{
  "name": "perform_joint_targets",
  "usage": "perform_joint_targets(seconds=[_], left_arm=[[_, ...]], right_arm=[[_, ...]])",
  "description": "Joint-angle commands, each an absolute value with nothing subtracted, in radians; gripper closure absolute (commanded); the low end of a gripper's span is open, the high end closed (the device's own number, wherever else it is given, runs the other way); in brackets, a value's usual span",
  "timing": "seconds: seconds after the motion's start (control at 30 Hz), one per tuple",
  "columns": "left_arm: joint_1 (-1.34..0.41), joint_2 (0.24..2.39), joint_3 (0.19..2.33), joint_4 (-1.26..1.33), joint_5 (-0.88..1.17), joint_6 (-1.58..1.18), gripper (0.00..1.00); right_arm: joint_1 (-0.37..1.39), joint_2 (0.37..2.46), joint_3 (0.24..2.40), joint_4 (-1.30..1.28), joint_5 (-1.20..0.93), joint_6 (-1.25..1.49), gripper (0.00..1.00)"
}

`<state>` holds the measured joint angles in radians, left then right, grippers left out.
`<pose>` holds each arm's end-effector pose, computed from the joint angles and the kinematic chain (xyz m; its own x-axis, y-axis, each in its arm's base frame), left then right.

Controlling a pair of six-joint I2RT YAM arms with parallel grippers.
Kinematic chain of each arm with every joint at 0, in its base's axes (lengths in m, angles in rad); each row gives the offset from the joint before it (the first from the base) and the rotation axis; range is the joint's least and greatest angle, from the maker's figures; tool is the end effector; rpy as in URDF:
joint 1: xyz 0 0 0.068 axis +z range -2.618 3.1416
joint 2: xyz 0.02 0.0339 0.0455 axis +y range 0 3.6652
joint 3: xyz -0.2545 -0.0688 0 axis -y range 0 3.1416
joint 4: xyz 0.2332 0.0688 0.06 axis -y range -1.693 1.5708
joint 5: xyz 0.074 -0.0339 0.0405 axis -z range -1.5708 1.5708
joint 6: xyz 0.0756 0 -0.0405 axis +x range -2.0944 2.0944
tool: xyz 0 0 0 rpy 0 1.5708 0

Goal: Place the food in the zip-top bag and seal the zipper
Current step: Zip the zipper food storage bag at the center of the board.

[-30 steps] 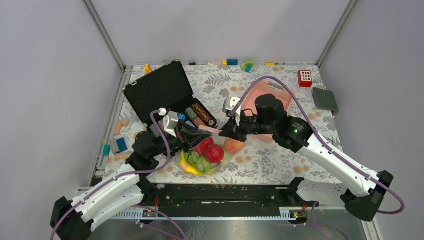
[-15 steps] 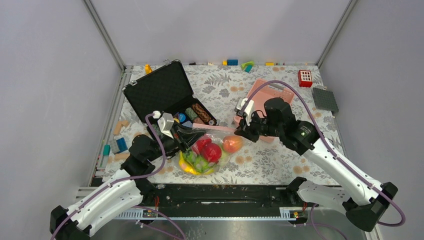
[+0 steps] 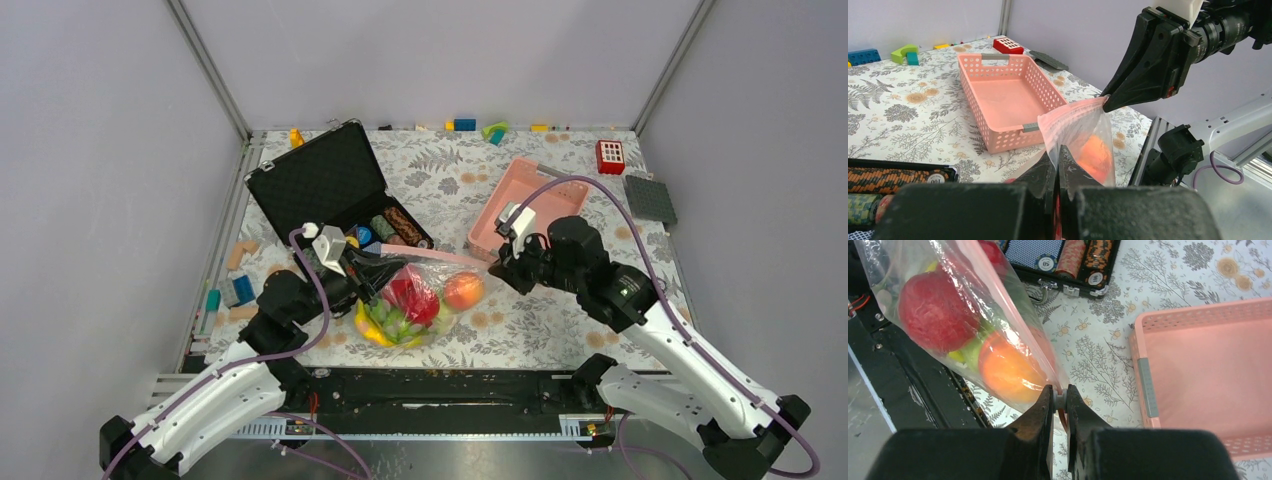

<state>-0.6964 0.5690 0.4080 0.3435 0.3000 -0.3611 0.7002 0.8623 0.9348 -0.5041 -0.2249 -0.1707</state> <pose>0.1308 -0.1385 0.2990 -0.1650 -0.3020 -0.9389 0.8310 0.4701 -0.2973 0.1549 0.1526 0.3217 -0.1822 -0.3701 -0.9109 -0.8260 0.5602 -0.0624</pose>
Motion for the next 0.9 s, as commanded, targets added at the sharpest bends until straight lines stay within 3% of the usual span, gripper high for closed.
perform_joint_targets(seconds=[0.0, 0.37, 0.87], left_arm=[[-0.682, 0.547, 0.431, 0.428, 0.214, -0.331, 1.0], [-0.682, 0.54, 0.443, 0.398, 0.195, -0.331, 1.0], [-0.681, 0.505, 0.478, 0.331, 0.261, -0.354, 1.0]], right_arm=[[0.672, 0.816, 0.91, -0.573, -0.037, -0.094, 0.94], [0.672, 0.737, 0.876, -0.6, 0.077, 0.036, 0.96], [0.671, 0.691, 0.904, -0.561, -0.02, 0.083, 0.99]])
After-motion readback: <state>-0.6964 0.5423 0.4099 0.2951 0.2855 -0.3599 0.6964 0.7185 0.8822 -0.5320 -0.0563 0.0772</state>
